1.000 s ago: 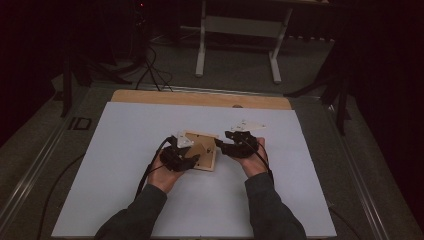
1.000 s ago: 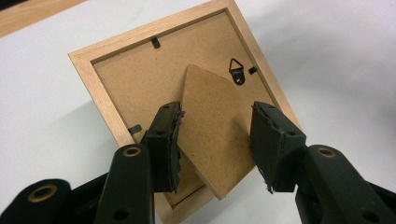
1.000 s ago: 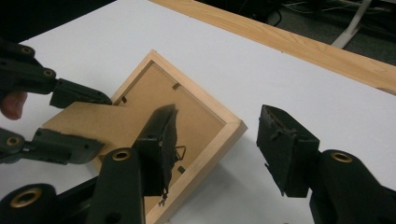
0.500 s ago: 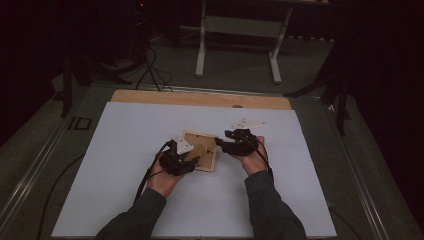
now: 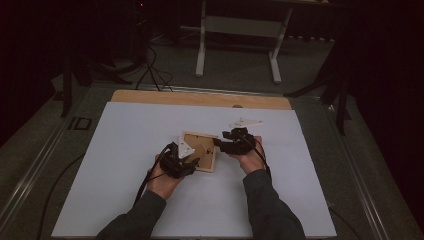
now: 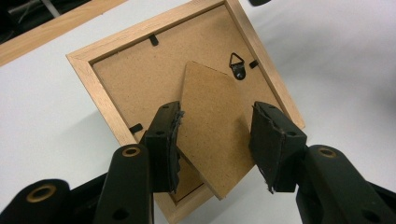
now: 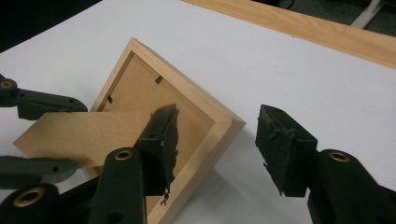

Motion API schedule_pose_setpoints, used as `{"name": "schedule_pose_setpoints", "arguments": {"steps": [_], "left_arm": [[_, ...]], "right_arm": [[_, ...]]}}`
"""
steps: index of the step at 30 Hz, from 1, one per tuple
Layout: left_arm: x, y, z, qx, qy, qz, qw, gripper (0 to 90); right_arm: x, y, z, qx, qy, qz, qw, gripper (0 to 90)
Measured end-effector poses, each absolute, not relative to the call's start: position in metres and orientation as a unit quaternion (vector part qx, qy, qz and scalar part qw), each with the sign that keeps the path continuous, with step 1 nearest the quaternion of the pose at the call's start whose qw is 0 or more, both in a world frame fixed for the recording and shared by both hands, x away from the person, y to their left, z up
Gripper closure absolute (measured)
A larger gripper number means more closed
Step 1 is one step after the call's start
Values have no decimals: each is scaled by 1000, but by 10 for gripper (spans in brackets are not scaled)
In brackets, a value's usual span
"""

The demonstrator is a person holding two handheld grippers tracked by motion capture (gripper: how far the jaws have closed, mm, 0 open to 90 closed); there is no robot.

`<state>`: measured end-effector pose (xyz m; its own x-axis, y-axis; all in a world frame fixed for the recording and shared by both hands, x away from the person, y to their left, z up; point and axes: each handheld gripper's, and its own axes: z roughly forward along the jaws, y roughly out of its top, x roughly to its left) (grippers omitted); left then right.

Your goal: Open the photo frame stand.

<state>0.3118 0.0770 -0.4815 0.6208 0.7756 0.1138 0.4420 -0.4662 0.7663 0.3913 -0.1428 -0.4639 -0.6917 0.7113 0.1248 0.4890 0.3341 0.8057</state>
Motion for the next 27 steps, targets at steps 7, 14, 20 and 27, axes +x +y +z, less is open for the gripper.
{"name": "schedule_pose_setpoints", "arguments": {"steps": [7,14,20,27], "left_arm": [[306,74,-483,824,358,250,360,539],[302,74,-485,825,350,262,359,537],[297,72,-486,826,335,281,356,537],[295,73,-488,825,327,288,359,536]], "right_arm": [[396,-139,-472,374,809,441,104,467],[400,-139,-477,379,805,450,80,454],[405,-140,-482,383,804,452,56,437],[410,-143,-487,390,799,458,29,441]]}}
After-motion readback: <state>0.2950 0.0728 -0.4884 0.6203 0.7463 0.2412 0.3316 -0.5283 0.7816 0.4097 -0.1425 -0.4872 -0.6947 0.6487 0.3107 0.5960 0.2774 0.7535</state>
